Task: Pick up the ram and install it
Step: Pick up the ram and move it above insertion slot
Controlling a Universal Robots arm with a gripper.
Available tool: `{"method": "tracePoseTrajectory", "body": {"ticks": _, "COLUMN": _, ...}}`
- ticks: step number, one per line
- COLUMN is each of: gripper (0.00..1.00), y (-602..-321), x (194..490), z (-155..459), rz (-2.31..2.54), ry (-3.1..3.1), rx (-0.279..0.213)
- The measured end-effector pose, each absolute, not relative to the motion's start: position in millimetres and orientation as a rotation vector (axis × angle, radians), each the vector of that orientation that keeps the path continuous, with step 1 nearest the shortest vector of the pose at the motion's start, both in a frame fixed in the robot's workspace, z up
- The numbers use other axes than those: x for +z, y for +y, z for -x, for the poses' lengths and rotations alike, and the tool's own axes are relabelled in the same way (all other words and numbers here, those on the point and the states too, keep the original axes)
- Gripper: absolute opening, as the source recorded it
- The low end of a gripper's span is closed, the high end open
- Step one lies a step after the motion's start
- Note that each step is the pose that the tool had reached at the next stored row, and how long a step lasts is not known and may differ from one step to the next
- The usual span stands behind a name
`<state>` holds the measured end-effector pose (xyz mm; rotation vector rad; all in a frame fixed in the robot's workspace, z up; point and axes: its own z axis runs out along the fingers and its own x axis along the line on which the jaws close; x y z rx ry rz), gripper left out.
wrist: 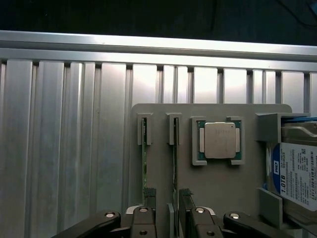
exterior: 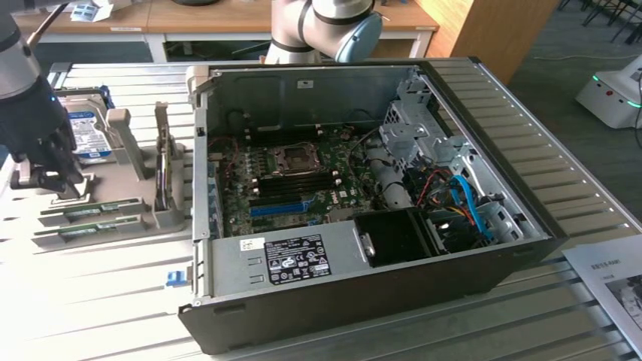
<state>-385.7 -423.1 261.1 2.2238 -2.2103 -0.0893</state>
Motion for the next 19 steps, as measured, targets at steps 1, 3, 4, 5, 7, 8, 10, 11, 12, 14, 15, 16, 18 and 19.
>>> {"method": "tracePoseTrajectory", "body": {"ticks": 1, "gripper": 0.32, "y": -423.1, "x": 260.4, "z": 385.7, "rz": -2.224, "ry": -2.21, "rx": -0.089}}
{"method": "tracePoseTrajectory", "body": {"ticks": 3, "gripper": 0.32, "y": -423.1, "x": 259.0, "z": 385.7, "rz": -2.224, "ry": -2.21, "rx": -0.089}}
{"method": "tracePoseTrajectory", "body": {"ticks": 4, "gripper": 0.32, "y": -423.1, "x": 258.4, "z": 385.7, "rz": -2.224, "ry": -2.21, "rx": -0.089}}
{"method": "tracePoseTrajectory", "body": {"ticks": 5, "gripper": 0.32, "y": -423.2, "x": 257.8, "z": 385.7, "rz": -2.224, "ry": -2.21, "rx": -0.089}}
{"method": "tracePoseTrajectory", "body": {"ticks": 7, "gripper": 0.32, "y": -423.1, "x": 256.7, "z": 385.7, "rz": -2.224, "ry": -2.21, "rx": -0.089}}
{"method": "tracePoseTrajectory", "body": {"ticks": 8, "gripper": 0.32, "y": -423.2, "x": 256.6, "z": 385.7, "rz": -2.224, "ry": -2.21, "rx": -0.089}}
{"method": "tracePoseTrajectory", "body": {"ticks": 10, "gripper": 0.32, "y": -423.2, "x": 256.5, "z": 385.8, "rz": -2.223, "ry": -2.21, "rx": -0.089}}
{"method": "tracePoseTrajectory", "body": {"ticks": 11, "gripper": 0.32, "y": -423.2, "x": 256.3, "z": 385.7, "rz": -2.224, "ry": -2.21, "rx": -0.089}}
{"method": "tracePoseTrajectory", "body": {"ticks": 12, "gripper": 0.32, "y": -423.2, "x": 256.3, "z": 385.7, "rz": -2.224, "ry": -2.21, "rx": -0.089}}
{"method": "tracePoseTrajectory", "body": {"ticks": 14, "gripper": 0.32, "y": -423.3, "x": 256.2, "z": 385.7, "rz": -2.224, "ry": -2.21, "rx": -0.089}}
{"method": "tracePoseTrajectory", "body": {"ticks": 15, "gripper": 0.32, "y": -423.8, "x": 256.1, "z": 385.6, "rz": -2.224, "ry": -2.21, "rx": -0.089}}
{"method": "tracePoseTrajectory", "body": {"ticks": 16, "gripper": 0.32, "y": -424.3, "x": 256.1, "z": 385.6, "rz": -2.224, "ry": -2.21, "rx": -0.089}}
{"method": "tracePoseTrajectory", "body": {"ticks": 18, "gripper": 0.32, "y": -425.4, "x": 256.3, "z": 385.7, "rz": -2.224, "ry": -2.21, "rx": -0.089}}
{"method": "tracePoseTrajectory", "body": {"ticks": 19, "gripper": 0.32, "y": -426.1, "x": 256.3, "z": 385.7, "rz": -2.224, "ry": -2.21, "rx": -0.089}}
